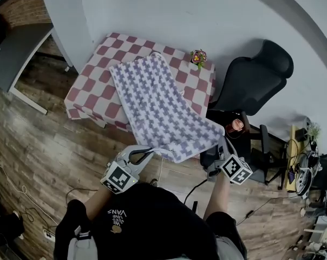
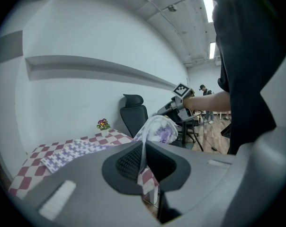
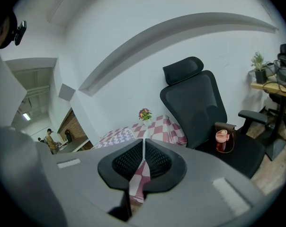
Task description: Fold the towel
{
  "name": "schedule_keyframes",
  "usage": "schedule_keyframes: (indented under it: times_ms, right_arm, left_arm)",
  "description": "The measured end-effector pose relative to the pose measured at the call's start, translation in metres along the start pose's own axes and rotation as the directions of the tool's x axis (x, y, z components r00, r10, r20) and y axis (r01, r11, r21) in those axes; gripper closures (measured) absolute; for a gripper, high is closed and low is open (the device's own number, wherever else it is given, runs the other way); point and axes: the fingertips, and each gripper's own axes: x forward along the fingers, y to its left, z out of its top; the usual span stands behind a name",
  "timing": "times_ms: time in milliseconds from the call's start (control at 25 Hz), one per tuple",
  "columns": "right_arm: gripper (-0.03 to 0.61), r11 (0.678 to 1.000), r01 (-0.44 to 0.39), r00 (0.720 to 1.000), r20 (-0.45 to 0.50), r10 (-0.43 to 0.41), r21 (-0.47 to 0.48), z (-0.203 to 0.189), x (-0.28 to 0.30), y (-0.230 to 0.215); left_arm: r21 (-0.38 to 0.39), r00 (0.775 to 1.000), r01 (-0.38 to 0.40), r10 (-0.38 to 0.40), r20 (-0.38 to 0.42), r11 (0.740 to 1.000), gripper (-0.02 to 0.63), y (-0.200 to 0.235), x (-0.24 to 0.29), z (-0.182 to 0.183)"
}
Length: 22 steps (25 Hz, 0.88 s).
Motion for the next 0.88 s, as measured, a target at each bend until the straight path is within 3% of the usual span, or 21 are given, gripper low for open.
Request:
schedule_keyframes:
  times_ms: [440,760,880]
  right_arm:
    - [0.56,0.997,-0.072,0.997,-0.038,0.072,-0.003,-0.003,-0.046,-0.036]
    - [0.56,0.99,-0.143,0.99,-0.003,0.143,-0.007,0.009,-0.036,-0.02]
    - [0.56,0.985,-0.174,0.984,0.03,0.174,-0.007,0.024,-0.018,-0.001]
  left_arm:
    - [-0.078,0.999,-0.042,0.041,-0.019,0.996,0.597,-0.085,0.001,-0.004]
    - [-0.147,0.995,-0.095,0.098,0.009,0.985,0.597,-0.079,-0.007,-0.008]
    - [-0.214,0.989,-0.121,0.136,0.056,0.969,0.597,-0.057,-0.01,-0.009]
